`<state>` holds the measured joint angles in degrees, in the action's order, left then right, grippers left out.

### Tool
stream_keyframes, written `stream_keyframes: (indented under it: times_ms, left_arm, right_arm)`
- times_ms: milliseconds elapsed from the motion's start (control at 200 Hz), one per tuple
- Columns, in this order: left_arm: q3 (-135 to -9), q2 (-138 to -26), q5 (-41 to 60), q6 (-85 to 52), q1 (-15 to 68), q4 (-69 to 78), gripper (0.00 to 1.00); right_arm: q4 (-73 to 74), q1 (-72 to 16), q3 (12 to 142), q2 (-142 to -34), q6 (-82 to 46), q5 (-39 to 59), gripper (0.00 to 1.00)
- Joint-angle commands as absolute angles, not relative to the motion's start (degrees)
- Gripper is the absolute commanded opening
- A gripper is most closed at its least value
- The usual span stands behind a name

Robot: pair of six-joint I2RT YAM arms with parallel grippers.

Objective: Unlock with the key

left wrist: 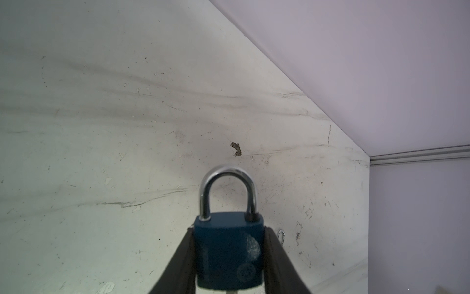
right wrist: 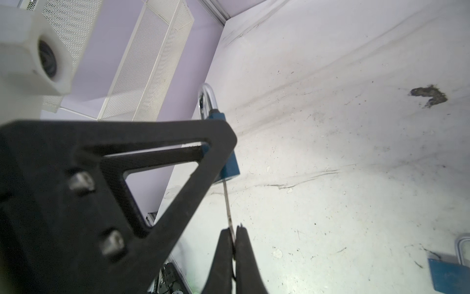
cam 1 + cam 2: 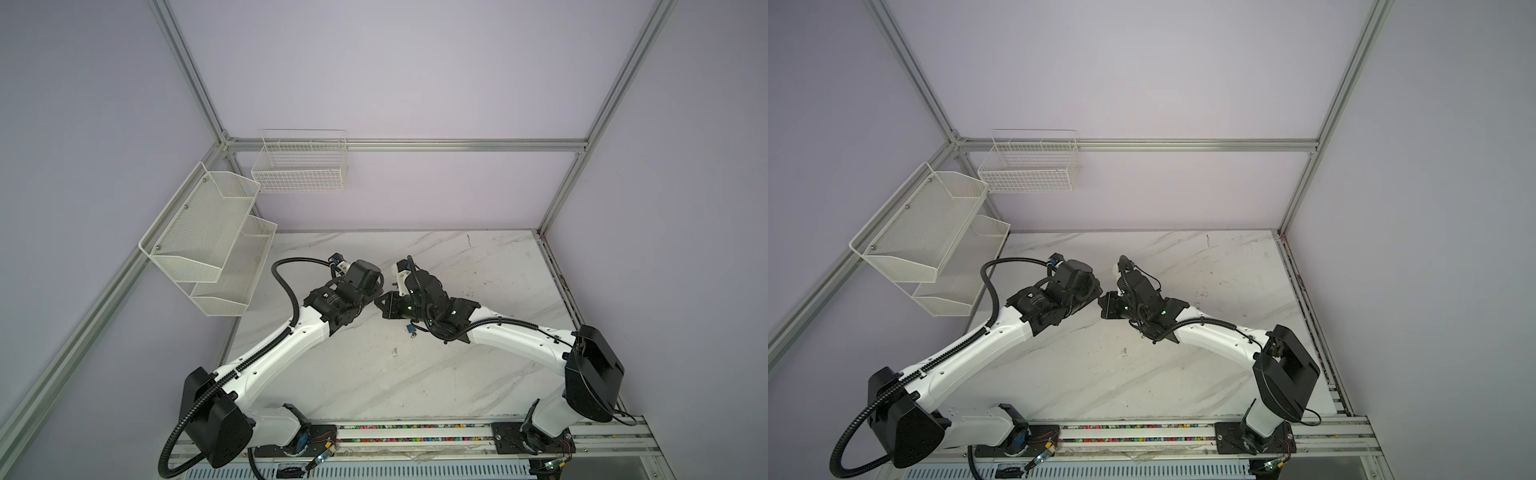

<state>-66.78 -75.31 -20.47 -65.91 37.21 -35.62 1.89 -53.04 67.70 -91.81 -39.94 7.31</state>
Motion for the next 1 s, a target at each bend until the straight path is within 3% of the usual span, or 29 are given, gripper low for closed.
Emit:
stream_keyframes:
  times_ms: [0, 285, 490, 725, 995]
  left_arm:
    - [-63.58, -71.8, -10.43, -69.2, 39.11, -35.78, 0.0]
    - [-61.32, -70.49, -8.72, -71.8, 39.14, -34.98, 0.0]
    - [-60.97, -70.14, -9.2, -70.07, 39.11, -38.51, 0.0]
    - [-56.88, -67.18, -12.79, -71.44, 38.87, -40.42, 0.0]
    - [-51.09, -62.45, -13.23, -82.37, 38.33, -33.62, 0.0]
  right_arm:
    - [9.62, -52.21, 69.26, -90.68, -39.01, 1.6, 0.0]
    - [12.11, -52.26, 69.26, -89.6, -38.29, 2.46, 0.0]
    - [1.03, -52.15, 74.35, -91.31, -32.67, -3.07, 0.0]
    - [-2.7, -52.21, 76.18, -91.01, -31.17, -2.29, 0.0]
    - [-3.77, -55.71, 77.38, -94.13, -34.04, -0.05, 0.0]
